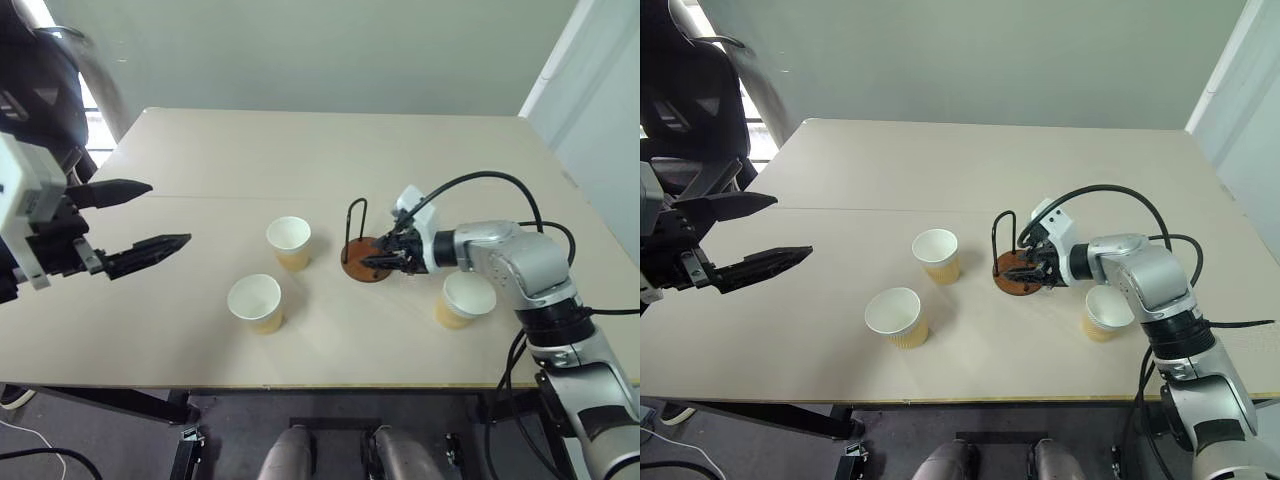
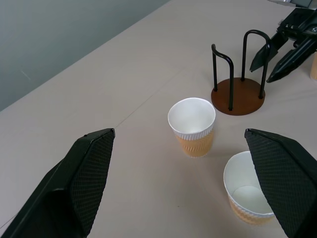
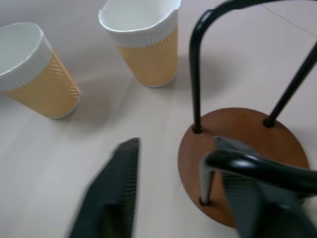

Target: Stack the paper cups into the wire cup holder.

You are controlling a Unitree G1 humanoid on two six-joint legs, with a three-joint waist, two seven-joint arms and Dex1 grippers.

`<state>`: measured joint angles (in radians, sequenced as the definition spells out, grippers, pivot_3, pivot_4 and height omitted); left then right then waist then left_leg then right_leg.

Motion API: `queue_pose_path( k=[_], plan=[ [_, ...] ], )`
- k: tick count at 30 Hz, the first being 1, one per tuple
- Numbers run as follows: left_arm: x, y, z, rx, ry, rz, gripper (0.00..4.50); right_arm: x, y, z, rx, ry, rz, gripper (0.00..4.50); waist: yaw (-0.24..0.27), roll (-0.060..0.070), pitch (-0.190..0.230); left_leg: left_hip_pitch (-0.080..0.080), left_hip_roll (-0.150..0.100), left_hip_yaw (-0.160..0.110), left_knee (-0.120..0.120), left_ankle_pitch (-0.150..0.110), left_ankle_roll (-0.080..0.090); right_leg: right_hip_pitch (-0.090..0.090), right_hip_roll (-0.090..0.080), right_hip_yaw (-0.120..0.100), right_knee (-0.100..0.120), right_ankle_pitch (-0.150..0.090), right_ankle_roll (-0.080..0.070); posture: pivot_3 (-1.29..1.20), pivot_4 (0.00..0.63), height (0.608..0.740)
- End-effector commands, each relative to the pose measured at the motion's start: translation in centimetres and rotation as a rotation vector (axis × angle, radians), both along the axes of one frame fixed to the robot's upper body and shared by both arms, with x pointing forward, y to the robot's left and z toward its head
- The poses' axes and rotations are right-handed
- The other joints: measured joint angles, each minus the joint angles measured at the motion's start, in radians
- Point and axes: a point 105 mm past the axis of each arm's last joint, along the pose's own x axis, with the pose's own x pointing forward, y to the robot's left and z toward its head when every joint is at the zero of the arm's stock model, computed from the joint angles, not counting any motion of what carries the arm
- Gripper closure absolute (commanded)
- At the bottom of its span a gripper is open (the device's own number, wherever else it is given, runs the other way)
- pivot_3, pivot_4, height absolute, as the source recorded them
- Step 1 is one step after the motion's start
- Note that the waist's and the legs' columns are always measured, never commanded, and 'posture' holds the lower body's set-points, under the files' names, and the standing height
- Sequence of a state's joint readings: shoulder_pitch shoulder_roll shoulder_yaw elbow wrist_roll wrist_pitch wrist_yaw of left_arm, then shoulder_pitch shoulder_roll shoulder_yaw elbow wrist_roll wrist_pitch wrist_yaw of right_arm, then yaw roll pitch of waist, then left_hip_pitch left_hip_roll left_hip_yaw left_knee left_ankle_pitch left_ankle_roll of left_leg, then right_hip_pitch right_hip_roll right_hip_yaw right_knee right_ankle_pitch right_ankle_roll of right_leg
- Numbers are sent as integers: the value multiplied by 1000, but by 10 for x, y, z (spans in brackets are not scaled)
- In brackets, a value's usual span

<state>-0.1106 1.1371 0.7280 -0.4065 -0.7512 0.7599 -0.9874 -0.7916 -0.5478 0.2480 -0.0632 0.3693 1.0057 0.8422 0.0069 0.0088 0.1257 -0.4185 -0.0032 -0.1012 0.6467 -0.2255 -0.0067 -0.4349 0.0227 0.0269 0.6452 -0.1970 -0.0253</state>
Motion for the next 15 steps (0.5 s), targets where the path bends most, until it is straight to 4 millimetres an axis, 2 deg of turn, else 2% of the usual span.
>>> queue_pose_path(
  k=[1, 4, 11, 15],
  plan=[
    [-3, 1, 11, 26, -58, 12, 0, 3, 1, 11, -6, -65, 9, 3335, 0, 0, 0, 0, 0, 0, 0, 0, 0, 0, 0, 0, 0, 0, 0, 0, 150, 740],
    [-3, 1, 10, 29, -59, 13, 0, 5, 0, 10, -18, -77, 1, 4421, 0, 0, 0, 0, 0, 0, 0, 0, 0, 0, 0, 0, 0, 0, 0, 0, 150, 740],
    [-5, 0, 12, 32, -51, 2, 0, -1, -5, 3, -47, -65, 46, 4467, 0, -2, -1, 0, 1, 0, 0, -1, -2, 0, 2, 0, 0, 0, 0, 0, 150, 740],
    [-14, -4, 18, 30, -37, -55, 0, -29, -9, 3, -70, -52, 234, 4467, 4, -3, -2, -1, 1, 0, 0, -2, -2, 0, 2, 0, -1, 0, 0, 0, 150, 740]
  ],
)
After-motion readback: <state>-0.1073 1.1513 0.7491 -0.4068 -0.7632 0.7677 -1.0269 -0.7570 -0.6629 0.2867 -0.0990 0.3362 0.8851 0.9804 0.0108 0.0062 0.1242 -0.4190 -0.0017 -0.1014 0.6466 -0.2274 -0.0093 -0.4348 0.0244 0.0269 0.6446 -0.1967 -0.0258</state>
